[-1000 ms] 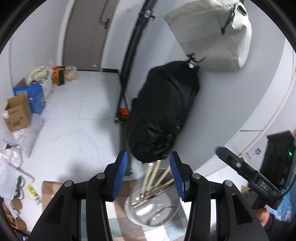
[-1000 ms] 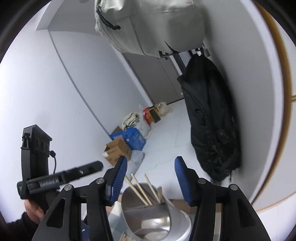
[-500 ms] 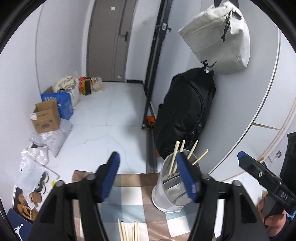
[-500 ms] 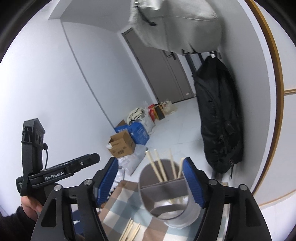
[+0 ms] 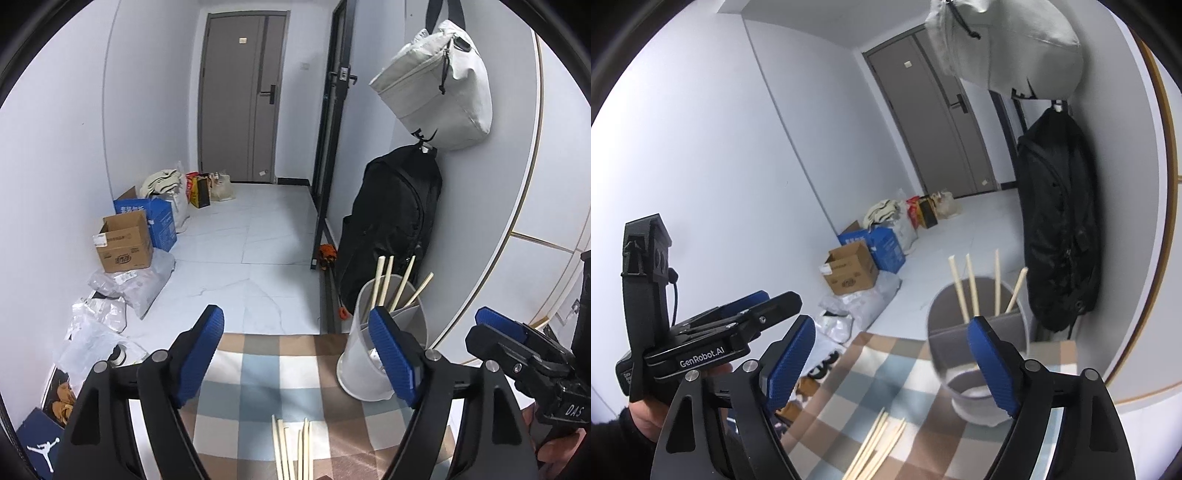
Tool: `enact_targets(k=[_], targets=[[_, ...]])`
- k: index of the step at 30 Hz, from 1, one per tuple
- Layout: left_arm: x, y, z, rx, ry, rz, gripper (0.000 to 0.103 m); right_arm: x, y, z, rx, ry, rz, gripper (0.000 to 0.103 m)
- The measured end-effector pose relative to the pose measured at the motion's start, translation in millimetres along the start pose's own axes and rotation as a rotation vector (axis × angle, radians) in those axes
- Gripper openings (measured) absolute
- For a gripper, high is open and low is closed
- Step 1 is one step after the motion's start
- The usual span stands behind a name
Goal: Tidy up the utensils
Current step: 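Lower both grippers toward the loose sticks on the blanket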
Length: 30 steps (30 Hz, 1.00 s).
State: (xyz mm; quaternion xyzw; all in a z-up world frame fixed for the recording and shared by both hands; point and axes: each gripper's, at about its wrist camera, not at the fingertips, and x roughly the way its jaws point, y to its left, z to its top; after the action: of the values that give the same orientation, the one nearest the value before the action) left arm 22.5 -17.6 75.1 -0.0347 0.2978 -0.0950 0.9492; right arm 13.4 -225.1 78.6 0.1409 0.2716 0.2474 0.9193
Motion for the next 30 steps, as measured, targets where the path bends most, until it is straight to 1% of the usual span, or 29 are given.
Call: enact_targets(k=[3,7,10,14,16,18,21,22,25,27,28,29,30], targets=[[-1.0,7.3,-12.7,-0.019,-0.001,0.016,0.084,3.0,5.7,-10.7,-0.008,0.016,-0.005,0.088],[3.2,19.2,-34.8,-0.044,0.022,0.033,0.085,11.3,11.9,-28.5,-0.025,0.055,-0.012,0.093],[8.4,28.0,-48.3,-0.061,0.045,0.042,0.085,21.8,12.1,-43.2,-0.025,0.095,-0.016,0.093],[20.9,42.0,-66.5,-0.090,0.096,0.062,0.085,36.1,10.2,-62.4,-0.016,0.143,-0.022,0.094],[24.7,48.0,-73.2,-0.102,0.114,0.065,0.085,45.1,9.1,-72.9,-0.009,0.182,-0.027,0.093],[31.2,55.4,-81.1,-0.117,0.139,0.073,0.085,57.1,7.9,-83.4,-0.006,0.232,-0.049,0.093],[36.6,65.0,-90.7,-0.133,0.165,0.072,0.085,74.9,5.0,-97.4,0.000,0.315,-0.060,0.093],[38.7,68.3,-92.2,-0.140,0.175,0.080,0.085,80.3,4.2,-101.7,0.001,0.338,-0.065,0.092],[39.4,75.5,-94.2,-0.157,0.187,0.091,0.085,96.5,3.0,-114.2,0.008,0.409,-0.068,0.079],[39.8,79.3,-93.7,-0.170,0.193,0.097,0.085,109.2,2.0,-123.1,0.017,0.457,-0.075,0.075],[39.9,81.5,-93.8,-0.175,0.198,0.104,0.085,114.1,1.3,-125.7,0.023,0.473,-0.079,0.070],[40.5,83.9,-94.3,-0.178,0.208,0.118,0.085,119.6,0.8,-128.1,0.031,0.487,-0.079,0.063],[40.6,86.8,-96.2,-0.187,0.211,0.120,0.085,125.7,0.2,-130.2,0.040,0.500,-0.082,0.061]])
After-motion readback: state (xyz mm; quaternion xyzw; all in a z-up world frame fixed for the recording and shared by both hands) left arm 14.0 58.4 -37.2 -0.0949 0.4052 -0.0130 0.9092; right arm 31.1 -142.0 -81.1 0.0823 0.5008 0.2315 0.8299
